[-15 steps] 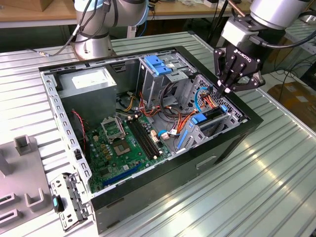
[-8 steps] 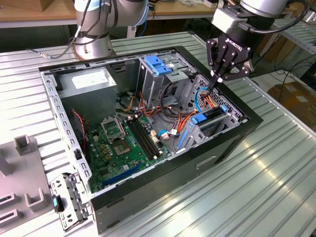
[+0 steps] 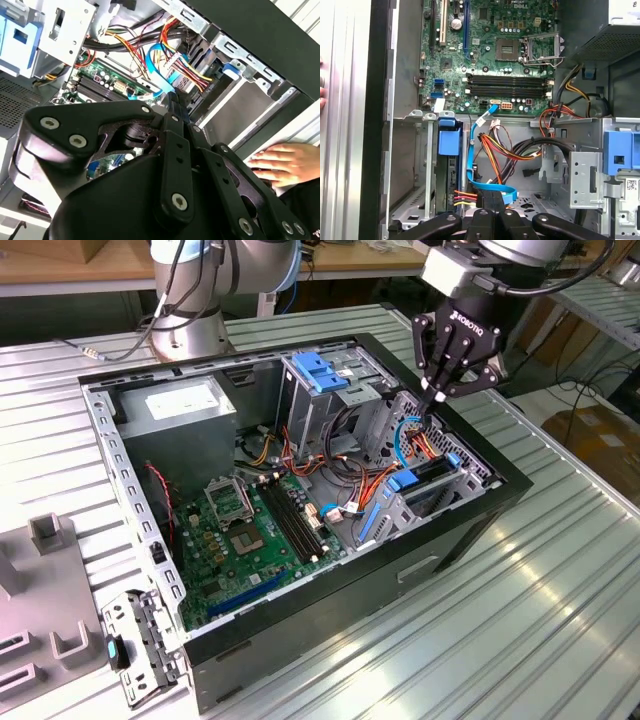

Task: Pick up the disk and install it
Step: 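Insert the second disk wire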

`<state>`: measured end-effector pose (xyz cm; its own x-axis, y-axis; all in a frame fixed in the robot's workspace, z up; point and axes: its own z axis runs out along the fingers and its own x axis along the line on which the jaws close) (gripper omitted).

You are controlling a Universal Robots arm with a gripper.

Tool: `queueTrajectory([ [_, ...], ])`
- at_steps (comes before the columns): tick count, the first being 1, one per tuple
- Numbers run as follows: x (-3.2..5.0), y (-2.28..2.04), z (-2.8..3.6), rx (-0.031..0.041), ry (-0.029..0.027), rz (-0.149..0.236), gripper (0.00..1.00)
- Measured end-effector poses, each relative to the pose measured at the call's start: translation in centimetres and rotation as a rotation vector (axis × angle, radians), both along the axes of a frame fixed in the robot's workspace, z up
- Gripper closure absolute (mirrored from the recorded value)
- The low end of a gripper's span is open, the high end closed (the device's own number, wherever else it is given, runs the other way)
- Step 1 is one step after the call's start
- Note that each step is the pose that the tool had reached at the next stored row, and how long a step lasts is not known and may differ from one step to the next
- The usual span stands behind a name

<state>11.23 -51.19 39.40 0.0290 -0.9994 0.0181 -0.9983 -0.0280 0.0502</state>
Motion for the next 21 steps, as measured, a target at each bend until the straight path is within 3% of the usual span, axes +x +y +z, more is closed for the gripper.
queueTrajectory([
  [5, 0.03, 0.03, -0.01, -0.0012, -0.0001, 0.0, 0.83],
  [6, 0.03, 0.04, 0.0, -0.0032, 0.0, 0.0, 0.76],
  [9, 0.05, 0.17, 0.0, -0.008, 0.0, 0.0, 0.75],
  [12, 0.09, 0.3, -0.01, -0.0136, 0.0, 0.0, 0.62],
  [13, 0.1, 0.35, -0.02, -0.0154, 0.0, 0.0, 0.62],
  [18, 0.18, 0.89, -0.27, -0.0486, 0.0, 0.0, 0.62],
  [21, 0.21, 1.07, -0.47, -0.0546, 0.0, 0.0, 0.62],
])
